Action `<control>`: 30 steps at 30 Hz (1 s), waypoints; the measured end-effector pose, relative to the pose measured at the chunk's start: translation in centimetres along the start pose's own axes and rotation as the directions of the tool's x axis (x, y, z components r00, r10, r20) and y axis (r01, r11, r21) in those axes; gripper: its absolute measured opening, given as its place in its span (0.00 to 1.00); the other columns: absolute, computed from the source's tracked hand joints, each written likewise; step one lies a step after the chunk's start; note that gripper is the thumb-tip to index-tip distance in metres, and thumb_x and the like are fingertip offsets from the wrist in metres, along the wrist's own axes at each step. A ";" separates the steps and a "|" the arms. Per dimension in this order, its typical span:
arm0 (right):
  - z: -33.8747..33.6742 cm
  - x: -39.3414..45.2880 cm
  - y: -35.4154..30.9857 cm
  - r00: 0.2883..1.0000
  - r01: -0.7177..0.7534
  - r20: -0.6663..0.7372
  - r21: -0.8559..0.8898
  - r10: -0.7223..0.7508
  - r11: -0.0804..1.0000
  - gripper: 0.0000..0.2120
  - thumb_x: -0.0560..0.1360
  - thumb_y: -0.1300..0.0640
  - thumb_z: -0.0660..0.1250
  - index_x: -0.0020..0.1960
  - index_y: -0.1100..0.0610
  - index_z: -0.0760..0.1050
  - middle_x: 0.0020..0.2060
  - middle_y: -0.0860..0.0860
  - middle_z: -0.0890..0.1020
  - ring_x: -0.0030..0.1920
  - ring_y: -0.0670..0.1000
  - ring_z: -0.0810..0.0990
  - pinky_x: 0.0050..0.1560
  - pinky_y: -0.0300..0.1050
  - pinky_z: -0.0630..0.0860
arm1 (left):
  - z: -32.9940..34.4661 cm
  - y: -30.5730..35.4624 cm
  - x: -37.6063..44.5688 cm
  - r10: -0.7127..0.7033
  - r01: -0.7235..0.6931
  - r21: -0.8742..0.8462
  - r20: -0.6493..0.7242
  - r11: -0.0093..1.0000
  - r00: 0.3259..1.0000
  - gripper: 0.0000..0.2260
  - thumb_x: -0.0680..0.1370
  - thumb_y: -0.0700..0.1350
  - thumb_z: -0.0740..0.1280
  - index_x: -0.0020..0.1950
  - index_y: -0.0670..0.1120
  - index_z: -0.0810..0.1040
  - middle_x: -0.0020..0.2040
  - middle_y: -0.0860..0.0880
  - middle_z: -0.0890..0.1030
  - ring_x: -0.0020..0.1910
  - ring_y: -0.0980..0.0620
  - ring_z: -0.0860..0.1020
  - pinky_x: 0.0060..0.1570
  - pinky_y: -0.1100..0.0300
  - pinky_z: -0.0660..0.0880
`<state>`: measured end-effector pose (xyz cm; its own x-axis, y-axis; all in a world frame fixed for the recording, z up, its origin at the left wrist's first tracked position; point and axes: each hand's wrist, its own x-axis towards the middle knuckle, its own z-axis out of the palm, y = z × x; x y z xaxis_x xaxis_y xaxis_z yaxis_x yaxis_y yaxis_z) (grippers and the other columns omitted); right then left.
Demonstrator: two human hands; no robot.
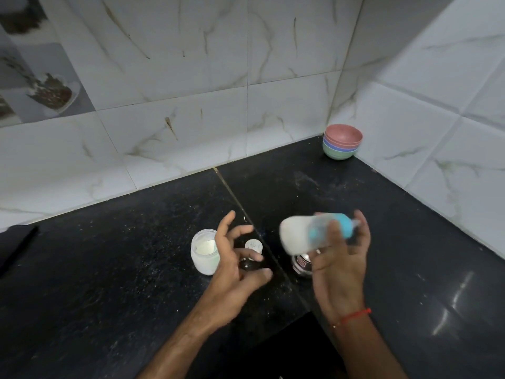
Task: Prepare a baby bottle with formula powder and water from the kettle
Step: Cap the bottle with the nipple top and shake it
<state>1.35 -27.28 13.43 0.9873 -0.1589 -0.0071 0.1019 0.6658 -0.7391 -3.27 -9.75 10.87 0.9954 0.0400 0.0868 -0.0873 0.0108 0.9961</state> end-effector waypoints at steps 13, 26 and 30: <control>0.0 1.6 -0.8 0.977 0.021 0.213 -0.111 0.003 0.994 0.41 0.70 0.51 0.80 0.76 0.46 0.63 0.53 0.61 0.84 0.53 0.62 0.85 0.51 0.59 0.84 | -1.8 -2.3 -0.9 -0.071 0.105 0.139 -0.231 0.985 0.970 0.29 0.79 0.38 0.66 0.66 0.72 0.69 0.62 0.63 0.77 0.47 0.56 0.82 0.51 0.58 0.77; -0.5 0.9 0.1 0.982 0.035 0.190 -0.075 -0.020 0.997 0.38 0.69 0.51 0.81 0.74 0.45 0.66 0.53 0.63 0.85 0.54 0.71 0.81 0.56 0.67 0.81 | -1.6 -2.0 -0.3 0.012 0.045 0.318 -0.175 0.947 0.984 0.29 0.80 0.33 0.67 0.70 0.64 0.70 0.63 0.65 0.76 0.48 0.54 0.80 0.43 0.66 0.77; -1.0 1.0 0.0 0.955 0.035 0.296 -0.209 0.029 0.977 0.41 0.66 0.49 0.84 0.73 0.42 0.66 0.53 0.62 0.85 0.54 0.67 0.83 0.54 0.62 0.83 | -1.6 -1.9 0.4 0.021 0.047 0.317 -0.209 0.947 0.978 0.27 0.81 0.34 0.68 0.68 0.65 0.72 0.62 0.64 0.78 0.46 0.55 0.80 0.42 0.67 0.76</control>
<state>2.18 -28.10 12.74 0.9817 0.0831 0.1711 0.1087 0.4931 -0.8632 -2.76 -8.18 8.95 0.9633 0.2480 0.1031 -0.0233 -0.3050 0.9521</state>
